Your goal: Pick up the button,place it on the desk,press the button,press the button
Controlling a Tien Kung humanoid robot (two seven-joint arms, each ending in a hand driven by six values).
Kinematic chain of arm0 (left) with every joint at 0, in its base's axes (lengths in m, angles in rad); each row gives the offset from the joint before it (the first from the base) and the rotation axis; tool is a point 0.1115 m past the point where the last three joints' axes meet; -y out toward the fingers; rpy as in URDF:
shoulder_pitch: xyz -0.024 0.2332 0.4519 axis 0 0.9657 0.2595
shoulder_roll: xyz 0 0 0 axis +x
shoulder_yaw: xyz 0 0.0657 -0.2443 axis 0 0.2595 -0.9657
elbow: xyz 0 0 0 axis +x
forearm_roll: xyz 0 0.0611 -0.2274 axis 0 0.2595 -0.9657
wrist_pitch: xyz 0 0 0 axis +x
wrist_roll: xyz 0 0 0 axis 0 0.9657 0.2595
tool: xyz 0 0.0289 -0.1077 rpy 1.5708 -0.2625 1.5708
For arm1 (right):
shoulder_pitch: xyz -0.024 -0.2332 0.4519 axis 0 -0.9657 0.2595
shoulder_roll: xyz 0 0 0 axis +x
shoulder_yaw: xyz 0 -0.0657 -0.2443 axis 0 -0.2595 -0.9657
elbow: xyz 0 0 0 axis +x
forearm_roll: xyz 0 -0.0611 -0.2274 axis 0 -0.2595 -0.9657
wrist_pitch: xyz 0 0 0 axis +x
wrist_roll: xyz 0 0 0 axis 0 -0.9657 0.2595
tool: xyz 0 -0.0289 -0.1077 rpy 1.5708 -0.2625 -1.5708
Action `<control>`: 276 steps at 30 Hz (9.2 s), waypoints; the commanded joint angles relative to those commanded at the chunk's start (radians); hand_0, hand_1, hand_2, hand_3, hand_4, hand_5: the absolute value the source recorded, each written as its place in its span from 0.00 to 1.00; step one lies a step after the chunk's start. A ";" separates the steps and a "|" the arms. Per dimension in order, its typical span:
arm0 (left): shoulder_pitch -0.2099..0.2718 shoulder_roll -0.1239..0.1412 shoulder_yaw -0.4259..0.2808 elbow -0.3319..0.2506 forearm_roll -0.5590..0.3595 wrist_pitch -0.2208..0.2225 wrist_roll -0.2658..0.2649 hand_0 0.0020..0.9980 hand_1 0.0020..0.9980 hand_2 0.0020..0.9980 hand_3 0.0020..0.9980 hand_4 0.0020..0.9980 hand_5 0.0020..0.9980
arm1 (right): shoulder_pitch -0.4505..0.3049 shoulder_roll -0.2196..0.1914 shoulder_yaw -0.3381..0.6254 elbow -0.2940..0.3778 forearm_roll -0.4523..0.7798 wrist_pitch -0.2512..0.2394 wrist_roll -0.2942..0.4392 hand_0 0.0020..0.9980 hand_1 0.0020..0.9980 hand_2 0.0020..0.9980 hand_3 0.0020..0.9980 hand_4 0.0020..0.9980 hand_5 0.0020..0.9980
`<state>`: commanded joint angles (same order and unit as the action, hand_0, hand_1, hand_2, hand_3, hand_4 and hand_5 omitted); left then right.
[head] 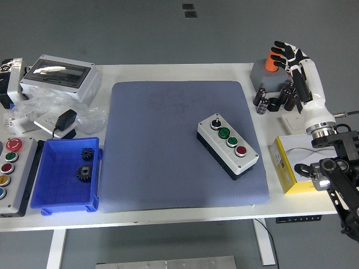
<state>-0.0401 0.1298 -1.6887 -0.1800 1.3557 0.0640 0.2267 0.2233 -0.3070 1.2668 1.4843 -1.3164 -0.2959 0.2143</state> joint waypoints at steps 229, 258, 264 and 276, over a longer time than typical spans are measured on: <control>0.015 0.002 0.012 0.000 -0.004 -0.011 -0.037 0.63 0.63 0.55 0.65 0.63 0.16 | 0.423 -0.369 -0.577 0.176 -0.417 0.548 -0.472 0.63 0.57 0.51 0.86 0.83 0.42; 0.015 0.003 0.011 0.000 -0.003 -0.007 -0.035 0.63 0.63 0.55 0.64 0.63 0.16 | 0.448 -0.305 -0.712 0.127 -0.395 0.545 -0.476 0.31 0.31 0.27 0.74 0.72 0.78; 0.014 0.003 0.012 0.000 -0.005 -0.006 -0.036 0.63 0.63 0.55 0.64 0.63 0.16 | 0.448 -0.299 -0.740 0.110 -0.406 0.545 -0.488 0.31 0.31 0.27 0.74 0.72 0.77; 0.010 0.003 0.011 0.000 -0.002 -0.006 -0.035 0.63 0.63 0.55 0.64 0.63 0.17 | 0.405 -0.315 -0.619 0.170 -0.300 0.549 -0.444 0.31 0.31 0.27 0.74 0.72 0.77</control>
<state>-0.0297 0.1332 -1.6775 -0.1800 1.3534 0.0576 0.1912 0.6287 -0.6220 0.6478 1.6548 -1.6168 0.2533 -0.2299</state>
